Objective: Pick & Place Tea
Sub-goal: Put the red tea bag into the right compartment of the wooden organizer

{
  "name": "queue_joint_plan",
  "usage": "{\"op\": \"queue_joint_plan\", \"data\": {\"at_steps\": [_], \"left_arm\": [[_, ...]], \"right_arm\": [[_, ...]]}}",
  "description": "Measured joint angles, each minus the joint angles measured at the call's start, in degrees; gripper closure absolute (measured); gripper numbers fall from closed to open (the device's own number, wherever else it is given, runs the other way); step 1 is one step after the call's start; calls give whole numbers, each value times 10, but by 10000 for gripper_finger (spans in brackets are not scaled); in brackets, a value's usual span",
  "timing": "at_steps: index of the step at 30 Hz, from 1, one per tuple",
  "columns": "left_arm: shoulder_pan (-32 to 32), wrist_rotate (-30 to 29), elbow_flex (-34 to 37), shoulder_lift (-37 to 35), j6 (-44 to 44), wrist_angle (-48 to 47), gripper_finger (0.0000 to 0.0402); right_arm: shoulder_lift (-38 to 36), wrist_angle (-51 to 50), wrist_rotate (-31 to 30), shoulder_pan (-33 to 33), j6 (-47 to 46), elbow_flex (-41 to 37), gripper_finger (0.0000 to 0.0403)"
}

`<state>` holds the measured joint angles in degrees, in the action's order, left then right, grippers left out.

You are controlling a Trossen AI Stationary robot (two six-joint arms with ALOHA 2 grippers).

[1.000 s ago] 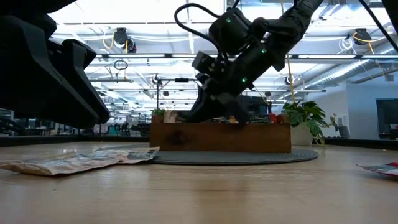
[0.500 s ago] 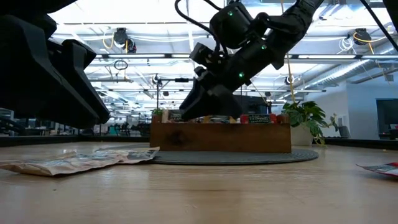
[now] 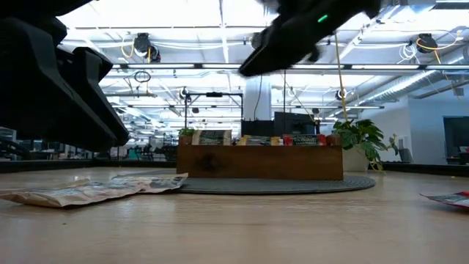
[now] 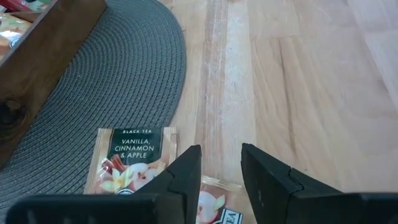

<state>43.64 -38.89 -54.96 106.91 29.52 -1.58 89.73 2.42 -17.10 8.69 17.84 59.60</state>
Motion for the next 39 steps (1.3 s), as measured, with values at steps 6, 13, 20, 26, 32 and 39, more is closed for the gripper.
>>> {"op": "queue_joint_plan", "data": {"at_steps": [6,13,20,26,32,39], "left_arm": [[0,4,0,0,32,0,282],[-37,84,-23,5,-50,94,282],[-119,194,-160,73,-233,34,282],[-181,282,-249,123,-290,26,282],[-188,314,-245,137,-262,-22,282],[-183,314,-244,137,-267,-11,282]], "right_arm": [[-97,99,-14,145,-19,-134,355],[-160,193,-90,275,-106,-238,390],[-163,101,-142,341,-213,-238,397],[-151,30,-46,364,-327,-237,400],[-82,61,12,380,-393,-248,402],[-8,119,50,356,-397,-248,403]]}}
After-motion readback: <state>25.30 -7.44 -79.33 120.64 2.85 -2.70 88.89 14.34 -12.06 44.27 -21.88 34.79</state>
